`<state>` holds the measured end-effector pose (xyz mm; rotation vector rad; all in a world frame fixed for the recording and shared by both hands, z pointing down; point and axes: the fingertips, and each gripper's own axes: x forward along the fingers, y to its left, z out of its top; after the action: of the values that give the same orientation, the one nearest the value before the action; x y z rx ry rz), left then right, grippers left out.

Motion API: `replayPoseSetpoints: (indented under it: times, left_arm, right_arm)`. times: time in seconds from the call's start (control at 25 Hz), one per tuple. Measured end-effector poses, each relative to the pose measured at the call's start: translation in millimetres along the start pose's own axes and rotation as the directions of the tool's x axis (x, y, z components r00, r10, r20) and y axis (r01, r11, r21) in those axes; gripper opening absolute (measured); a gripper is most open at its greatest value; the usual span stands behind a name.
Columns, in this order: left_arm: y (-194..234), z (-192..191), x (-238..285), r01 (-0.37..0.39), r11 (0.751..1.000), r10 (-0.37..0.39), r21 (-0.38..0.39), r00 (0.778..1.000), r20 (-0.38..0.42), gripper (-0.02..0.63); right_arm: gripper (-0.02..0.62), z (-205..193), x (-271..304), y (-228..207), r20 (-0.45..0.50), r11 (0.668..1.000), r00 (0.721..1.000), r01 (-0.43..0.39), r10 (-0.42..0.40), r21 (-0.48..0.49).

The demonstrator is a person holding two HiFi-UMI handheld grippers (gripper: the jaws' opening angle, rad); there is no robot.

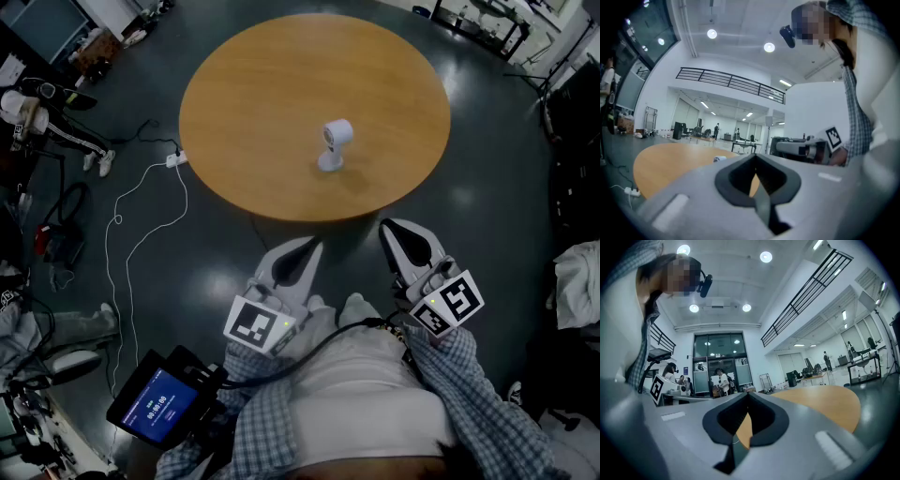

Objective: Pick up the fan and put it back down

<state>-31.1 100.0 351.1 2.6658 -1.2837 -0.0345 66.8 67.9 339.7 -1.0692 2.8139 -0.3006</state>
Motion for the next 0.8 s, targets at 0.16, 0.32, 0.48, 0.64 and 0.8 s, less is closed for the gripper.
replayPoseSetpoints:
  times: [0.16,0.32,0.48,0.64,0.8]
  left_arm:
    - [-5,3,4,-0.001,1.0,0.001,-0.008,1.0,0.006,-0.003]
    - [-4,-2,3,-0.01,1.0,0.01,-0.02,1.0,-0.006,-0.003]
    - [-2,-3,1,-0.015,1.0,0.015,-0.022,1.0,-0.012,-0.003]
    - [-1,-4,-1,-0.004,1.0,0.004,-0.019,1.0,-0.006,-0.003]
    - [-3,-9,-2,0.01,1.0,-0.01,-0.018,1.0,-0.013,-0.003]
  right_arm:
    - [0.0,-3,-3,-2,-0.012,1.0,1.0,0.002,-0.002,0.001]
    - [0.0,-6,-3,-1,-0.021,1.0,1.0,0.0,0.0,-0.003]
    - [0.0,-8,-2,1,-0.03,1.0,1.0,0.001,-0.001,-0.006]
    - [0.0,-13,-1,1,-0.049,1.0,0.999,0.012,-0.012,0.016]
    - [0.0,-16,-2,-2,-0.054,0.998,0.998,0.037,-0.035,0.049]
